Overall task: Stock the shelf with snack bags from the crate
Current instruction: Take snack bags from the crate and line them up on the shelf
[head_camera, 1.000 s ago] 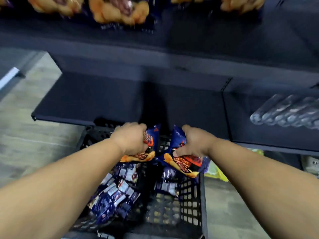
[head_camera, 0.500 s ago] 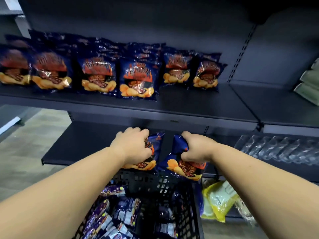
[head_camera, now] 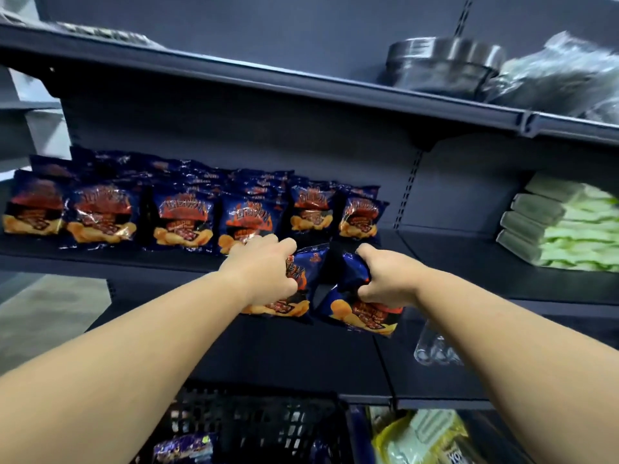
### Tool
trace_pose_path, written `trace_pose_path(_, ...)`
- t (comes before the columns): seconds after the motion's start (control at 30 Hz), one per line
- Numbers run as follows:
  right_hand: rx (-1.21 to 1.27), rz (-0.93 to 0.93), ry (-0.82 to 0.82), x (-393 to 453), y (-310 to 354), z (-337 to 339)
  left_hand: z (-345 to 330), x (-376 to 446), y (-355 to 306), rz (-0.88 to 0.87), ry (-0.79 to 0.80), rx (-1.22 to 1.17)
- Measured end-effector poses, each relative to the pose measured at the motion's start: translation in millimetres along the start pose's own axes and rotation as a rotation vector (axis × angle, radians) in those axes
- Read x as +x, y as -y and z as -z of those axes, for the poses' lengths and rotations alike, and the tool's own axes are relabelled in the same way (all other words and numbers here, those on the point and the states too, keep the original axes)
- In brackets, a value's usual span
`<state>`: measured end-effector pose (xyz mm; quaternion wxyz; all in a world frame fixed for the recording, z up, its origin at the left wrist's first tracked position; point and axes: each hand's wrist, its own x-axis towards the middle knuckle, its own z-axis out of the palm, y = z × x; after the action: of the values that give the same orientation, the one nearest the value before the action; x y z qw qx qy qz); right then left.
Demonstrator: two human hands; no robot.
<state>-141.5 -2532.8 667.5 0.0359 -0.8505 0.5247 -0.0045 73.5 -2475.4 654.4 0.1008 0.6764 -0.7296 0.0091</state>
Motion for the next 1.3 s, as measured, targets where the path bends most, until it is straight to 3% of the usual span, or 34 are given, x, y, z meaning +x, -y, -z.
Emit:
trace_pose_path(0.3,0.024,0.009,-0.093,39,-76,37,19,77,-48,0.059,-0.051,0.042)
trace_pose_path(0.6,0.088,0.093,-0.045,120,-142,54,14,175,-68,0.218,-0.013,0.037)
trace_pose_path(0.8,0.111,0.168,-0.053,153,-146,52,1,205,-60,0.214,-0.047,0.048)
trace_pose_path(1.13,0.089,0.185,-0.030,203,-130,41,-14,249,-37,0.231,0.064,0.018)
trace_pose_path(1.3,0.047,0.195,-0.094,219,-128,33,-18,261,-26,0.212,0.087,0.188)
